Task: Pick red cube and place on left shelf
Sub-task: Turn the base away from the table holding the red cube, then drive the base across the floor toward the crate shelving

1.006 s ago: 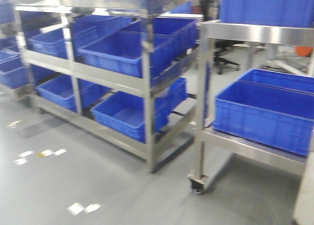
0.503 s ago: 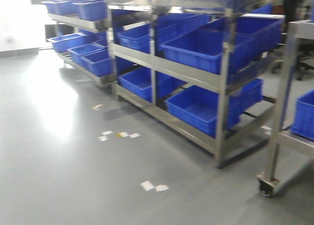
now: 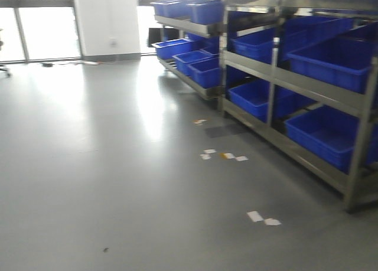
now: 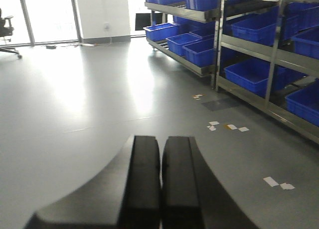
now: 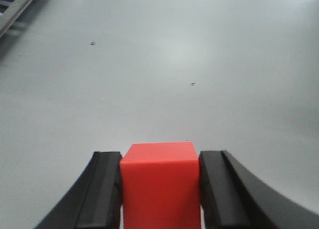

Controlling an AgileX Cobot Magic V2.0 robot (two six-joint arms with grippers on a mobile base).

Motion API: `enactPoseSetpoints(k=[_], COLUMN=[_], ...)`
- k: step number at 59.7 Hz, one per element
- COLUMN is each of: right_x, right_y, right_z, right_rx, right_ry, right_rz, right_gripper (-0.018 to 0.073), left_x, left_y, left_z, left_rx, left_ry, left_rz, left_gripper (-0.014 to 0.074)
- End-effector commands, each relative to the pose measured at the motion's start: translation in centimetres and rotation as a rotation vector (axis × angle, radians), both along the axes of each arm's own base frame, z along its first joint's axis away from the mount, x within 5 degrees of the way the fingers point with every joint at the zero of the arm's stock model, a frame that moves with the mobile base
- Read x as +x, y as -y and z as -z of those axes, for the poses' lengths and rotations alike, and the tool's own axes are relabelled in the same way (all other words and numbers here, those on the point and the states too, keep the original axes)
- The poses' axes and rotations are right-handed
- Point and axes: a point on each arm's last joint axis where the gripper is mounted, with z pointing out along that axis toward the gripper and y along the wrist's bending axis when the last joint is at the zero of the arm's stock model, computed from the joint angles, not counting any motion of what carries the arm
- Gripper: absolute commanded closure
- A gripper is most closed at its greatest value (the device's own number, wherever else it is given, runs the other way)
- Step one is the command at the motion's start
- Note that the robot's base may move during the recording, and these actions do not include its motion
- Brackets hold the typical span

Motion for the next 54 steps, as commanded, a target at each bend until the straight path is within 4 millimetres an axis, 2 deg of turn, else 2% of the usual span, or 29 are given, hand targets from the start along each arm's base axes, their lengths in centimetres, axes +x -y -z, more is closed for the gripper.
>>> enactPoseSetpoints(k=[1, 54], right_x=[-0.18, -0.18], right_y=[0.14, 0.14], right_z=[-1.72, -1.72], right_rx=[0.061, 0.061], right_ry=[0.094, 0.094], right_rz=[0.001, 0.001], right_gripper=[0.0505, 0.0505], left_x=[-0.02, -0.02], left_y=[0.04, 0.04], left_z=[-0.10, -0.10], left_rx=[-0.009, -0.009], left_ry=[0.080, 0.080], left_rz=[0.007, 0.007], left_gripper=[0.0495, 0.0495])
